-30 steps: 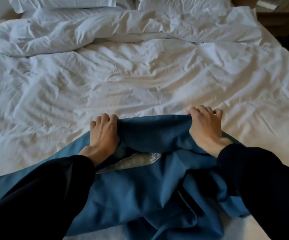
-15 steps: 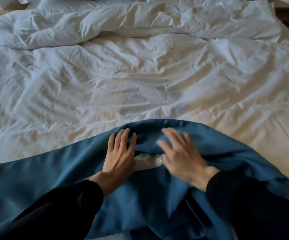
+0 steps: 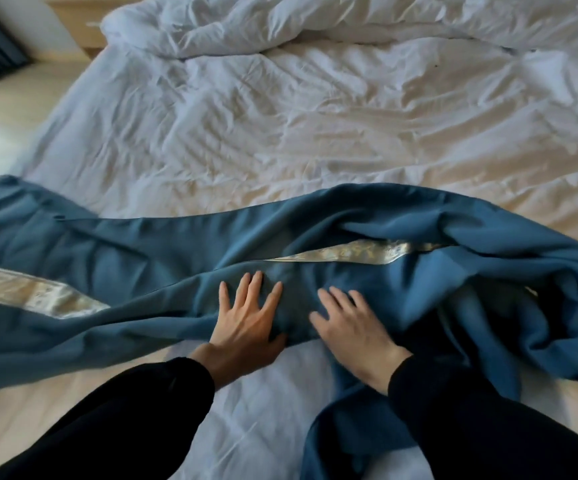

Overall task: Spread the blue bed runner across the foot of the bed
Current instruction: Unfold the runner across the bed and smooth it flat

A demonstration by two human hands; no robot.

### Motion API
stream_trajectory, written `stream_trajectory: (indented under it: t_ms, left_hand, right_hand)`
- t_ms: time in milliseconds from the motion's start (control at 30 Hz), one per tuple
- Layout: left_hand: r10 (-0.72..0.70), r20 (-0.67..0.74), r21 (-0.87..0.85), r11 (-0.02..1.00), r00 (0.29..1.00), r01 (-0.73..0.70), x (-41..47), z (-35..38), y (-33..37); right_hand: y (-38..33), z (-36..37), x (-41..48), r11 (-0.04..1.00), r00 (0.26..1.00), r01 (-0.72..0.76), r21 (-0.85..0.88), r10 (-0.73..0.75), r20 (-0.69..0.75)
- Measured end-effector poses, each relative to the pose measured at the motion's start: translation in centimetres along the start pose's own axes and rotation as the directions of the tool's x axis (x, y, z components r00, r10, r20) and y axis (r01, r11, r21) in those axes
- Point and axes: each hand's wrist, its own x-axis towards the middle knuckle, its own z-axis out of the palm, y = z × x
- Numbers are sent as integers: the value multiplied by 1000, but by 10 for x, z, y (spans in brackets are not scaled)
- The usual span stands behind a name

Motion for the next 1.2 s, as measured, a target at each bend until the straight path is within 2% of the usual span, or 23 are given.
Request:
stream_trajectory:
  t_ms: [67, 133, 267, 333, 400, 467, 500, 533, 633, 700, 733, 800, 833, 933, 967, 1033, 1133, 1200]
  left_hand:
    - [-30, 15, 69, 997, 999, 29, -18, 7, -19]
    - [-10, 40, 108, 994, 999, 6, -30, 11, -35]
    - [109, 31, 15, 994, 993, -110, -56, 7, -41]
    - [195, 89, -38, 981, 977, -192, -71, 1, -33]
    - [303, 198, -56, 953, 932, -297, -86, -2, -28]
    - [335, 226, -91, 942, 915, -322, -98, -6, -32]
    - [305, 198, -107, 951, 932, -288, -102, -7, -37]
    - [258, 155, -117, 963, 954, -242, -103, -7, -43]
    - [124, -112, -73, 988, 986, -133, -107, 3, -56]
    - [34, -289, -79, 995, 957, -59, -112, 9, -62]
    - [10, -319, -70, 997, 948, -34, -115, 13, -64]
    - [25, -306, -54, 998, 952, -44, -124, 24, -67]
    - [58, -280, -60, 995, 958, -78, -128, 28, -66]
    - [159, -178, -47, 984, 971, -170, -137, 39, -60]
    - [168, -136, -19, 985, 976, -172, -137, 41, -57]
    - [169, -109, 24, 986, 980, -167, -135, 41, -53]
    - [213, -189, 45, 977, 959, -209, -129, 44, -52]
    - [266, -256, 28, 963, 929, -267, -128, 45, -56]
  right_hand:
    - [-4, 2, 0, 998, 982, -6, 65, 18, -190]
    - [-5, -4, -6, 991, 965, -32, 131, 65, -253]
    - [-9, -8, -32, 976, 975, -85, 198, 122, -184]
    - [-14, -8, -49, 975, 980, -80, 209, 116, -165]
    - [-28, -8, -64, 979, 993, -74, 191, 90, -79]
    - [-47, -5, -72, 987, 994, -87, 136, 77, 76]
    - [-55, -4, -73, 986, 986, -127, 110, 114, 120]
    - [-61, -4, -72, 983, 982, -170, 74, 163, 92]
    - [-74, -7, -70, 969, 949, -245, 13, 242, -201]
    - [-89, -4, -73, 995, 926, -104, 5, 99, -364]
    - [-100, 0, -77, 1000, 930, 14, -28, -23, -368]
    - [-118, 12, -81, 978, 955, 159, -134, -186, -231]
    - [-122, 19, -81, 975, 969, 149, -167, -178, -174]
    - [-116, 28, -62, 974, 985, -63, -217, 27, -168]
    - [-114, 26, -57, 971, 986, -95, -221, 61, -157]
    - [-112, 27, -48, 976, 991, -65, -210, 39, -125]
    - [-109, 26, -47, 989, 992, 28, -148, -45, -115]
    - [-106, 26, -51, 991, 978, 37, -126, -61, -198]
